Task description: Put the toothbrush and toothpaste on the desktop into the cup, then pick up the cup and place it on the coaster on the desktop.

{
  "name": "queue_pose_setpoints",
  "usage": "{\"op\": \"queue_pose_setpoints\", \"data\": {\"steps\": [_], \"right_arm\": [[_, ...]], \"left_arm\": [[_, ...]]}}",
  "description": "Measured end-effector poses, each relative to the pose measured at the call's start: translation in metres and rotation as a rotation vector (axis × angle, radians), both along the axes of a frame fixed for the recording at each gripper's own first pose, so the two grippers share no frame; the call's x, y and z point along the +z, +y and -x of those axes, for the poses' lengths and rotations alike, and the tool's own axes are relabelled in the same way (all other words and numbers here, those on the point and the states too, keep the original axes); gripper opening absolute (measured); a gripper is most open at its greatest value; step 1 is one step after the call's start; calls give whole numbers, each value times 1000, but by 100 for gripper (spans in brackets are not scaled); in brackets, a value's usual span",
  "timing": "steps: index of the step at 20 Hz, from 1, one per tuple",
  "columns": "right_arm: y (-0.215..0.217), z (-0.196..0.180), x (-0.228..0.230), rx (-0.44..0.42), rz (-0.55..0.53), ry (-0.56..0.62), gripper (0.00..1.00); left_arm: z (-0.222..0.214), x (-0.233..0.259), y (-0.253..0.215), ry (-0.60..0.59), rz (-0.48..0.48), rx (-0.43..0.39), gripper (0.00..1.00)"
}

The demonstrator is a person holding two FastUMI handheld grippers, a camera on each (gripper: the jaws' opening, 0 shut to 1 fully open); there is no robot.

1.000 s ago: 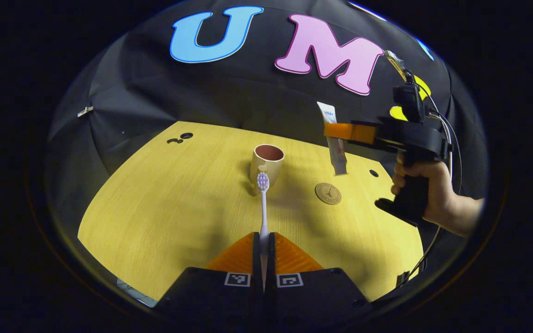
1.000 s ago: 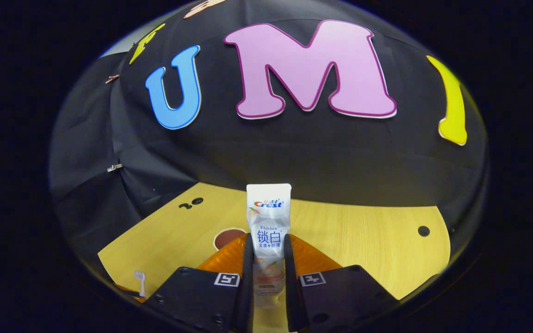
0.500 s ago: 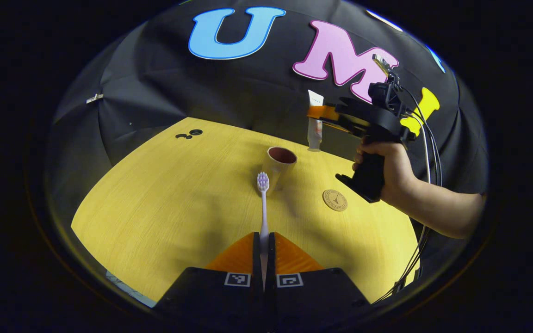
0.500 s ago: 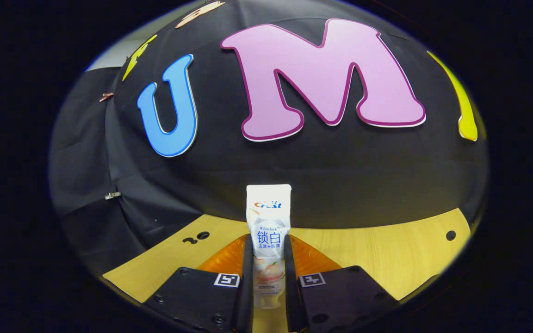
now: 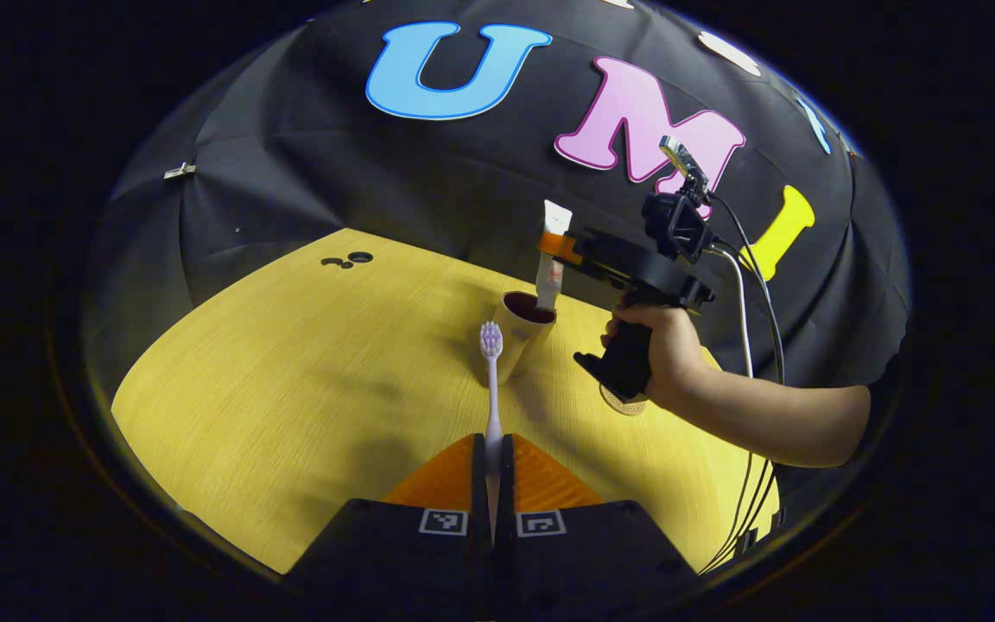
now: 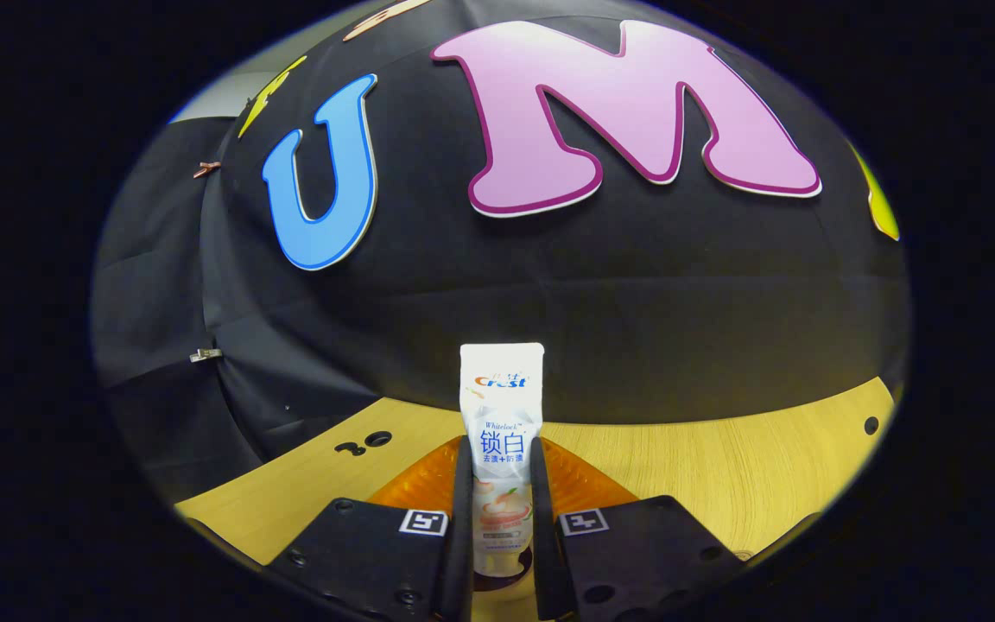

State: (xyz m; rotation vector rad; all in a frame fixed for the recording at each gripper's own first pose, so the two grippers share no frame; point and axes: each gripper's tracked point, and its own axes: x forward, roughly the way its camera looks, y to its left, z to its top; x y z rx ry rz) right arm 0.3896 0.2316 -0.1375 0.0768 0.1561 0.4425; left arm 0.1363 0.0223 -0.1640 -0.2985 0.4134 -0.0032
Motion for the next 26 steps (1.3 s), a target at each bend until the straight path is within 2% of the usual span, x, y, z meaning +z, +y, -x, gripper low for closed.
{"op": "queue_pose_setpoints", "data": {"steps": [2,3,4,8,9,10,12,13,16,17,18,24,26], "right_arm": [[5,3,-10,13,5,-13,33],[8,4,-13,18,15,-18,34],[10,4,-19,28,28,-24,34],[12,15,-31,59,-5,-29,45],[10,19,-30,59,-16,-37,51],[5,24,-28,61,-23,-39,63],[-11,32,-28,44,-30,-32,82],[-20,37,-27,36,-33,-23,99],[-58,45,-27,-17,-31,-5,98],[-71,48,-28,-33,-30,6,98],[-83,51,-29,-48,-29,22,98],[-155,66,-34,-160,-19,76,98],[-174,75,-39,-186,-15,89,98]], "left_arm": [[-2,-2,-1,-11,3,-8,6],[-2,-2,-1,-22,6,-13,11],[-3,-5,-2,-28,8,-17,6],[-5,-12,-4,-46,11,-22,6],[-6,-12,-5,-49,15,-27,6],[-6,-13,-5,-52,11,-26,6],[-11,-11,-3,-65,4,-18,6],[-16,-7,-2,-78,7,-17,6],[-41,14,-8,-133,16,-31,6],[-51,25,-8,-158,10,-37,1],[-62,35,-8,-185,3,-42,6],[-134,108,-7,-357,24,-39,6],[-157,123,-3,-395,-7,-40,6]]}}
